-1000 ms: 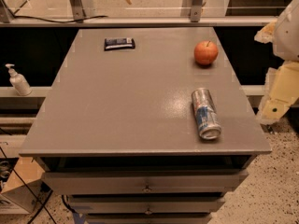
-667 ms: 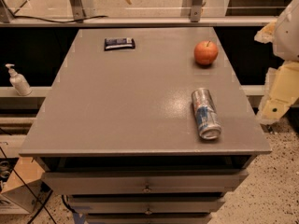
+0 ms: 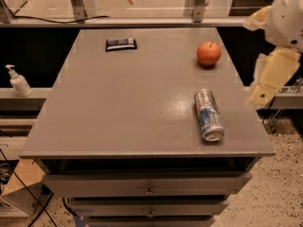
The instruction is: Pick rxbar blueberry
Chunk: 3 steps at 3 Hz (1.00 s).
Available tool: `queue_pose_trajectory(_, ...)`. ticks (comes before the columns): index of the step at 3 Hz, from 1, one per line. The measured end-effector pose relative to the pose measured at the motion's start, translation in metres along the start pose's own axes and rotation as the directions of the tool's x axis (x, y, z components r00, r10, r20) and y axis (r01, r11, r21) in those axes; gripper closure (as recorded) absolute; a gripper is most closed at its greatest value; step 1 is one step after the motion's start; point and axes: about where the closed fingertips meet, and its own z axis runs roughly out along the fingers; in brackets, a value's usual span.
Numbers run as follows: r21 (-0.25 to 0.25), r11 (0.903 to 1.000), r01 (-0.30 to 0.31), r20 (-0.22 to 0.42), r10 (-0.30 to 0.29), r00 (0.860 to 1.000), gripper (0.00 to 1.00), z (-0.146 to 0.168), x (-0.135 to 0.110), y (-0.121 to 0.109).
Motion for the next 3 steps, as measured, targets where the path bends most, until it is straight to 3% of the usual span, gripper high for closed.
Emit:
queue_pose_trajectory(1, -0.013, 0.9989, 0.045, 0.176, -0.042, 0.984, 0.0, 0.017, -0.043, -0.026)
queue_pose_trajectory(2, -0.063, 0.9976, 0.029, 0.301, -0.009, 0.953, 0.0, 0.039, -0.078, -0.05)
queue_pose_trajectory(3, -0.071, 0.9972, 0.026, 0.313, -0.002, 0.95, 0.0, 0.042, -0.08, -0.052)
